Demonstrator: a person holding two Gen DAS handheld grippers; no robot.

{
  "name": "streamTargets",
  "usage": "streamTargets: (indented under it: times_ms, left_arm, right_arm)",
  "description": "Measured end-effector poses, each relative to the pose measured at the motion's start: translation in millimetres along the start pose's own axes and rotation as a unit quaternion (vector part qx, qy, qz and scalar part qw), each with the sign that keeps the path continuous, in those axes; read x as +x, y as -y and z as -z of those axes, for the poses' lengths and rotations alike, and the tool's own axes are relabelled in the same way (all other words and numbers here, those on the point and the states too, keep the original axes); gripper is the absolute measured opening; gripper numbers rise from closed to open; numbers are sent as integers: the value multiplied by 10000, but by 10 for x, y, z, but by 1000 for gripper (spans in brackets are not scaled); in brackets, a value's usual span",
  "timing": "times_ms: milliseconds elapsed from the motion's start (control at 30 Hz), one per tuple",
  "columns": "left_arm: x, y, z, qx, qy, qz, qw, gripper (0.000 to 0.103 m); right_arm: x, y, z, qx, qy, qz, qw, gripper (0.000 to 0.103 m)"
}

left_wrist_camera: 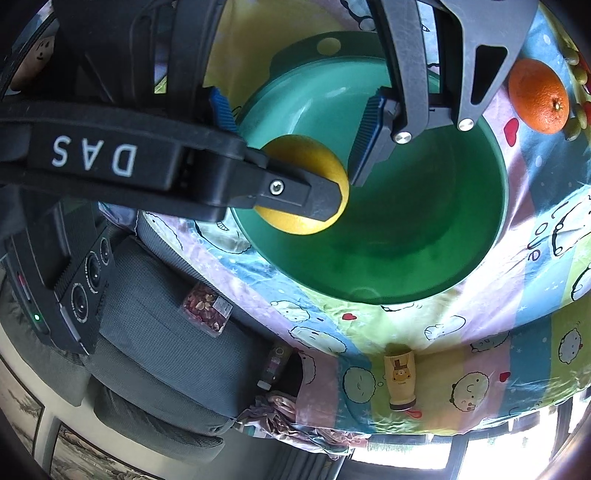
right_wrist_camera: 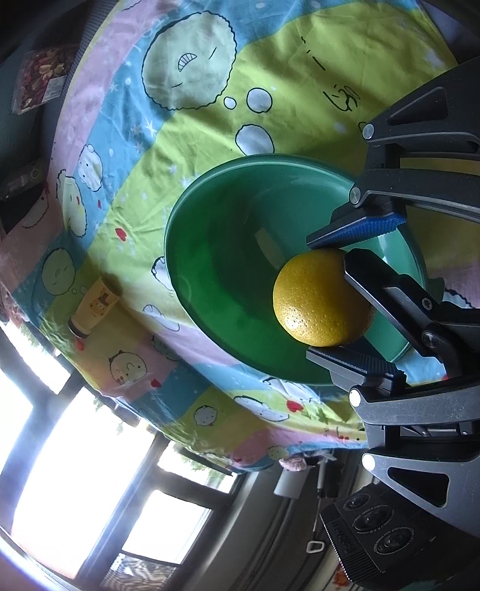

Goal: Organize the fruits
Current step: 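Lower the grapefruit into the green basin and open the right tool, then move the right tool back toward the yellow pear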

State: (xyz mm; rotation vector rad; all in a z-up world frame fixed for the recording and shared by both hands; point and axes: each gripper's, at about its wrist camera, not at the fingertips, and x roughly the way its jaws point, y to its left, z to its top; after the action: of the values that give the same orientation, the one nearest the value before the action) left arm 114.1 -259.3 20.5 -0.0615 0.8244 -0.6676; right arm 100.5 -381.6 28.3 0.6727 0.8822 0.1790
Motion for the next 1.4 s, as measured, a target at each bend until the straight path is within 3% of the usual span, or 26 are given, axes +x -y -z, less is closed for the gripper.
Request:
streamTargets:
  times_ms: [100,233,367,600,767,1067,1400]
  left_arm:
    - [-40,41,27,173,136,-222,9995,58]
    - [-141,-26,24,62,200,-76,9998,66]
    - [-342,-51,47,82,391,-135,9991,72]
    - [-798,-201,225,35,676,-475,9966,78]
    - [-1159,-482,408,-316,827,-841,9925,82]
    - [-1665,-969,855,-1120,1018,-1984,9684,83]
    - [-2002,-1491,1253,-1798,1178,-2456,9453,84]
  right_arm:
    - [-9,-23,8,-68,143,440,9989,55]
    - [-86,-28,-1,-70,269,128,9995,55]
    - [-118,-62,5,-119,457,438,9979,57]
    - [-150,-273,80,-492,606,447,9959,79]
    - [-221,-550,199,-998,775,512,9907,83]
    - [-97,-1073,484,-1796,754,546,9793,83]
    - [314,-1608,884,-2697,376,560,9606,83]
